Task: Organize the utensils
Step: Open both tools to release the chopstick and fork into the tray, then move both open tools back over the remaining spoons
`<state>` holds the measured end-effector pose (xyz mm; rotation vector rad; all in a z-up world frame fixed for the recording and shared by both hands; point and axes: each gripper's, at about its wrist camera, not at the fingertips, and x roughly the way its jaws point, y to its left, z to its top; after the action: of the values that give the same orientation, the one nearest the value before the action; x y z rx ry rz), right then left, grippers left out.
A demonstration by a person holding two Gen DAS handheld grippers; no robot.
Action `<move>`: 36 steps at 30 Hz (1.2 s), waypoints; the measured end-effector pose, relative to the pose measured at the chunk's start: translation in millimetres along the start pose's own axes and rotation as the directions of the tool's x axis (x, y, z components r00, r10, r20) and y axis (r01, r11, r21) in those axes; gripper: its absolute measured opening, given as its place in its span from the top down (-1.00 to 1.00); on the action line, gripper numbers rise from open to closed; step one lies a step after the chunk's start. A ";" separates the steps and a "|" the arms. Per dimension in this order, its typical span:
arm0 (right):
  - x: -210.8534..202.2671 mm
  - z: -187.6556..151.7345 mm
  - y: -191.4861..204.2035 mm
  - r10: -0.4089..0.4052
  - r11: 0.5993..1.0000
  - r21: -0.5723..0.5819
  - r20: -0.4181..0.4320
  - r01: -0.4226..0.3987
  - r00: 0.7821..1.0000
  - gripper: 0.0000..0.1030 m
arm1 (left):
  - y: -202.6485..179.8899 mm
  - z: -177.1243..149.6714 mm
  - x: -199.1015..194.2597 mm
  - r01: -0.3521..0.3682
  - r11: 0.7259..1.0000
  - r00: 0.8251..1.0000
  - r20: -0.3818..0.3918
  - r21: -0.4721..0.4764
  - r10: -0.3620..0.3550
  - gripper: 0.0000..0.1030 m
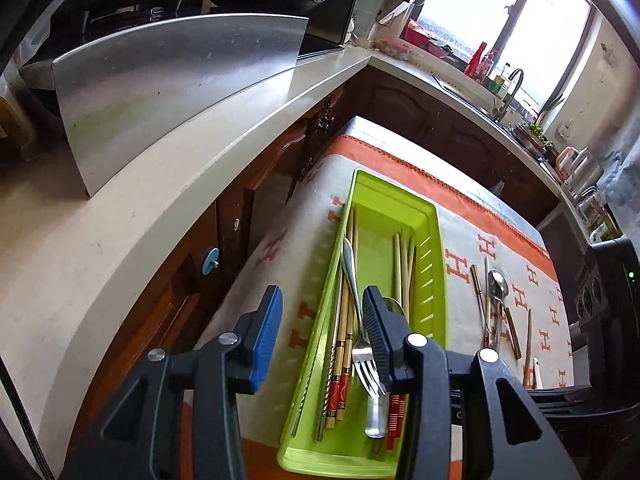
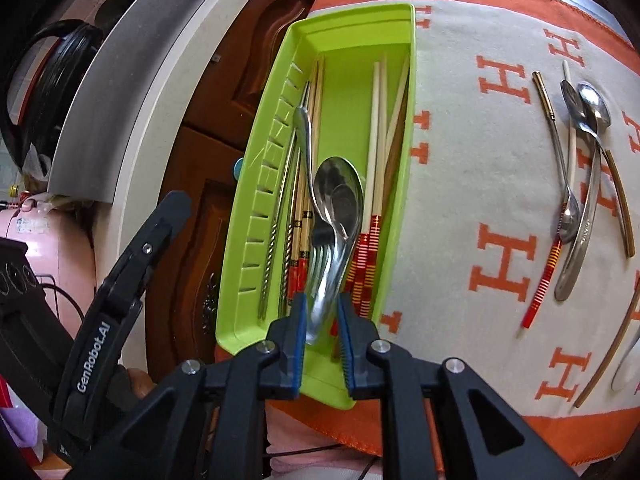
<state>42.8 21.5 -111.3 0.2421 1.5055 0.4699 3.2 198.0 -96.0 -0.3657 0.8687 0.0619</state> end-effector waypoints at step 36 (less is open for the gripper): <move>-93.1 -25.9 -171.5 -0.054 0.995 0.101 0.293 0.025 0.955 0.63 | -174.1 -40.4 38.8 0.069 0.939 0.983 -0.183 0.337 -0.006 0.03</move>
<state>42.7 -175.2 -104.2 0.3419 1.2386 0.3127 33.6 17.7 -98.9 -0.0601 1.0308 -0.1596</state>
